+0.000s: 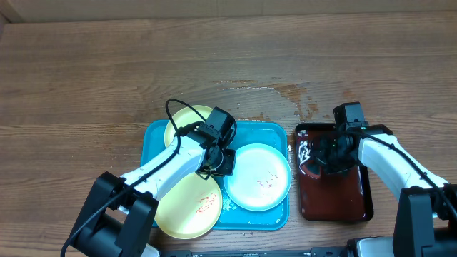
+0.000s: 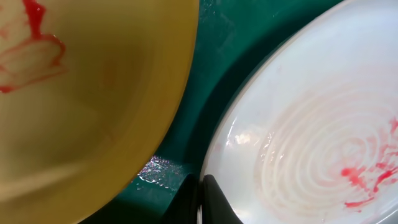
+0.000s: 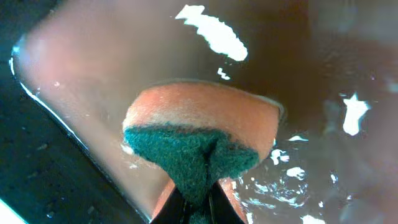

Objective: Clean dirty plates on tray and stack at the side

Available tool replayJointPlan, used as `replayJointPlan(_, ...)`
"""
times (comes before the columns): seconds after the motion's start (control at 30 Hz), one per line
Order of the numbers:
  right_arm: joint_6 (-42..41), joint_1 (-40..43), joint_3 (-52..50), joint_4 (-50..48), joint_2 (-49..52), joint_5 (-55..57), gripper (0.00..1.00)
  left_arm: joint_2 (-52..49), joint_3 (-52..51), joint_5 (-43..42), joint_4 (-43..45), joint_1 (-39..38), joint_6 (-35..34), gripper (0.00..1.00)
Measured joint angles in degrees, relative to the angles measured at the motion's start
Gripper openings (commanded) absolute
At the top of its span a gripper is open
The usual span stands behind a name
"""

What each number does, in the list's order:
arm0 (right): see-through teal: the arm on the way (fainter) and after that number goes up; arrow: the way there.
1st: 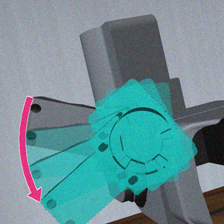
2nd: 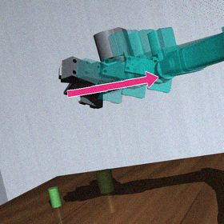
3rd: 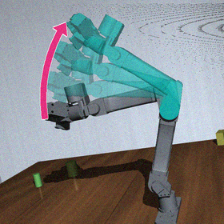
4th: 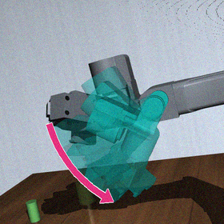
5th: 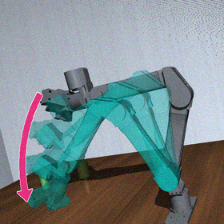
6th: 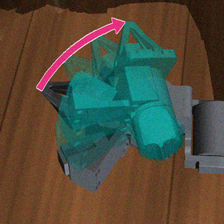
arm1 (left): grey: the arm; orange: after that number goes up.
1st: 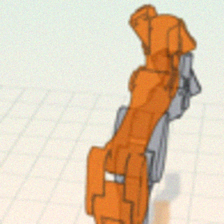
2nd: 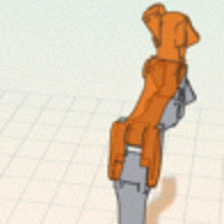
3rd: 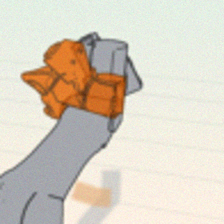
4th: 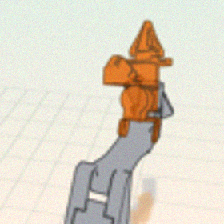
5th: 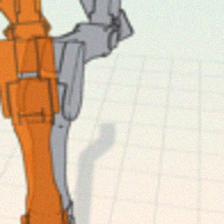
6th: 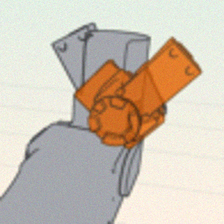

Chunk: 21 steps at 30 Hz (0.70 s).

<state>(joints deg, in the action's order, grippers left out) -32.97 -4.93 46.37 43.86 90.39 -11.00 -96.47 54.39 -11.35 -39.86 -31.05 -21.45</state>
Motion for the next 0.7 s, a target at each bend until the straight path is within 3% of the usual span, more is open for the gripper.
replayJointPlan(0.37,1.3,0.0,15.8,20.3,-3.6,7.0,0.04,0.0,0.0,0.0,-1.2,0.0,0.0,0.04)
replayJointPlan(0.53,1.3,0.0,16.3,21.5,-5.2,7.5,0.04,0.0,0.0,0.0,-1.0,0.0,0.0,0.04)
replayJointPlan(0.7,0.5,0.0,9.1,17.2,-5.2,7.5,0.04,0.0,0.0,0.0,-0.6,0.0,0.0,0.04)
